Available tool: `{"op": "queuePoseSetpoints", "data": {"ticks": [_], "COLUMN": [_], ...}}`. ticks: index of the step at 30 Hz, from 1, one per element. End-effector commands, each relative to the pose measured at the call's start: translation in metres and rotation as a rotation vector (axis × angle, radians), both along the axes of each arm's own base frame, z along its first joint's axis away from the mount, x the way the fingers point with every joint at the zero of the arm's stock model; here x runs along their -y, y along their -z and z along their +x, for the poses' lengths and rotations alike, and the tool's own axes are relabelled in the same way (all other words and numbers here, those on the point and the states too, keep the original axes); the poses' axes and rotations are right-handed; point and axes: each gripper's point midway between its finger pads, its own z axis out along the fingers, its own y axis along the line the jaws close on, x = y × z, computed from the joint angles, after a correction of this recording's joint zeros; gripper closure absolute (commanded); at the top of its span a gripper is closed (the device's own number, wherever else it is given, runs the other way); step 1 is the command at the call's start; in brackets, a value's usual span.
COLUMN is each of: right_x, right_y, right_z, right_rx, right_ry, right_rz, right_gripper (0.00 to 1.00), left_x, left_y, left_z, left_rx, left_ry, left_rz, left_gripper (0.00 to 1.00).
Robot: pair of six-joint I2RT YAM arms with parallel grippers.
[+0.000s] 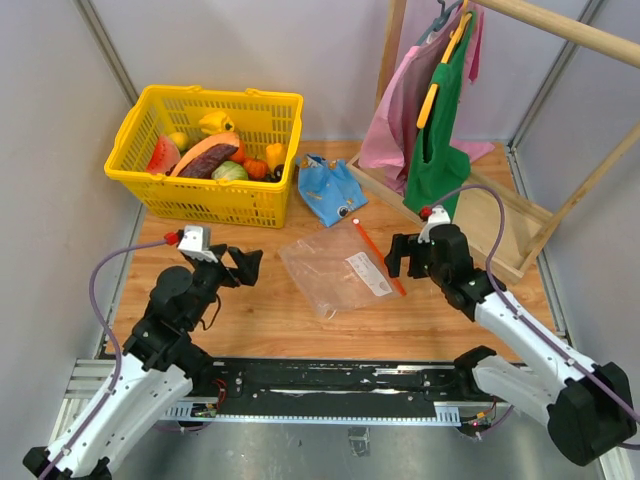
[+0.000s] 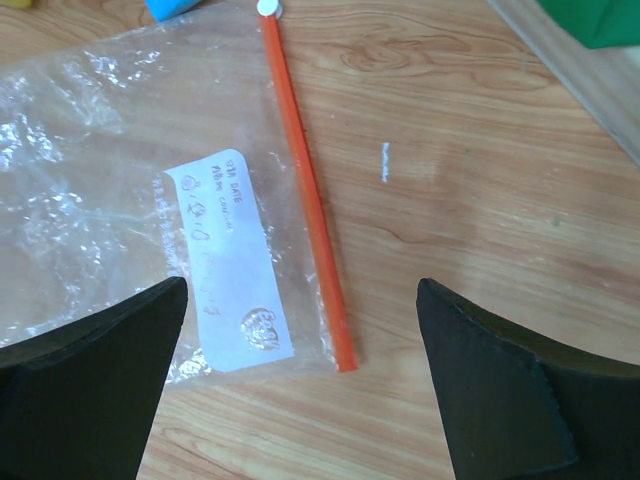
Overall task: Place the food in the zip-top bag and seal the zipper
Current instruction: Pick up the zipper food storage bag at the center of the board.
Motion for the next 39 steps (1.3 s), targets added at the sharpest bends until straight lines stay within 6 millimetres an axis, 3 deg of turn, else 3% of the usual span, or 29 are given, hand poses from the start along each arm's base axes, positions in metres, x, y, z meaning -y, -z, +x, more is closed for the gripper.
{"op": "queuePoseSetpoints", "data": {"ticks": [1,8,13,22,28,39], "right_x": [-0.016,-0.027,-0.040,-0.044,-0.057,-0.077], "right_y": [0.006,0.032,0.052,0.078,0.073,0.046], "right_z": [0.008,0.015,0.025,0.040,0.038,0.034], "right_rx": [-0.036,-0.179,-0.254,-0.315,-0.335,-0.313], "right_ry": [-0.044,-0.109,-0.153,-0.150,-0.215,-0.314], "right_rz": [0.147,0.256,0.326,0.348,0.415,0.547], "right_gripper": [0.02,0.00,0.06,0.09,0.18,0.34], "left_x": [0.022,0.053,0.072,0.088,0.096,0.102], "left_y": [-0.005,0.029,0.049,0.082,0.105,0.139], "left_z": [0.001,0.004,0.007,0.017,0.020,0.020], "left_rx": [-0.045,-0.223,-0.333,-0.469,-0.543,-0.635], "left_ry": [0.087,0.183,0.235,0.240,0.251,0.270], "left_rz": [-0.059,-0.106,-0.138,-0.153,-0.140,-0.101], "left_gripper": [0.01,0.03,0.06,0.09,0.13,0.24]}}
